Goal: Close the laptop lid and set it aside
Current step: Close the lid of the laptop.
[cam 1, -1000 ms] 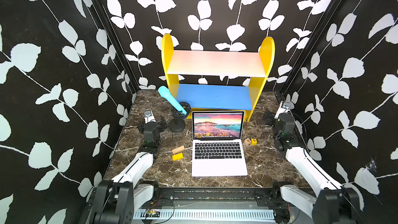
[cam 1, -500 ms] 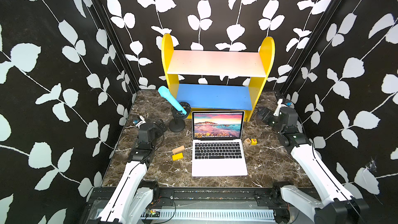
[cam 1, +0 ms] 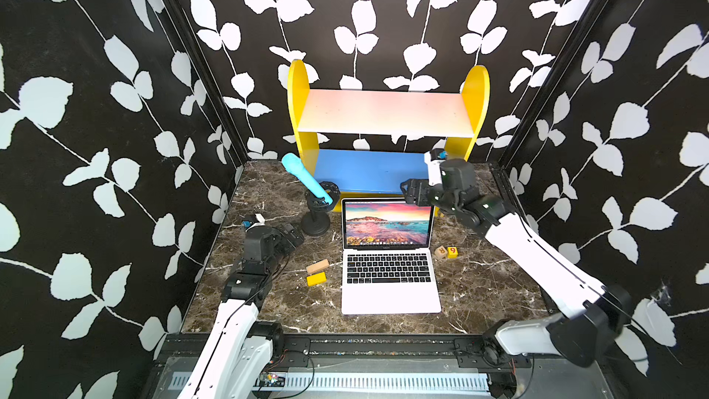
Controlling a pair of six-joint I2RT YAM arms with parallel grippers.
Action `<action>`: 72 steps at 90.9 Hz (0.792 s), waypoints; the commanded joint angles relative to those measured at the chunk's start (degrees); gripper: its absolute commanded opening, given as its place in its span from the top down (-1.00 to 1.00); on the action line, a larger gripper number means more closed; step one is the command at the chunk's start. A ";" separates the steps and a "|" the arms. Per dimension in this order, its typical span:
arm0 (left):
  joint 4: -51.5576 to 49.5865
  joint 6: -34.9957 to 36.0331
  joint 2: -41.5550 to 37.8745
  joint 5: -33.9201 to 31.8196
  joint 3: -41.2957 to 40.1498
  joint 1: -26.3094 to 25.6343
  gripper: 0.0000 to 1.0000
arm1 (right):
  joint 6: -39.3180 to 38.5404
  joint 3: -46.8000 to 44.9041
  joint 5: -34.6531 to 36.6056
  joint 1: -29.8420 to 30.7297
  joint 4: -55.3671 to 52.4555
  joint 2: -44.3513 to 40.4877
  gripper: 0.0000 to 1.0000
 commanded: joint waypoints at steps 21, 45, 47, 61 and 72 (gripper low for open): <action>-5.15 0.54 -3.01 0.17 3.10 -5.88 -0.96 | -2.06 16.90 0.56 4.45 -9.62 14.69 -0.63; -6.17 0.61 -4.46 0.14 3.31 -7.35 -0.96 | -1.42 21.79 -1.20 5.50 -9.90 21.53 -0.37; -6.12 0.60 -4.49 0.21 3.30 -7.37 -0.96 | -1.38 21.98 -1.36 5.50 -9.90 21.95 -0.35; -5.92 0.81 -4.56 1.10 3.33 -7.57 -0.96 | -1.53 23.25 -2.07 5.48 -10.51 24.23 -0.17; -5.68 0.90 -4.53 1.63 3.39 -7.75 -0.97 | -1.98 23.68 -2.48 5.44 -11.18 25.18 -0.04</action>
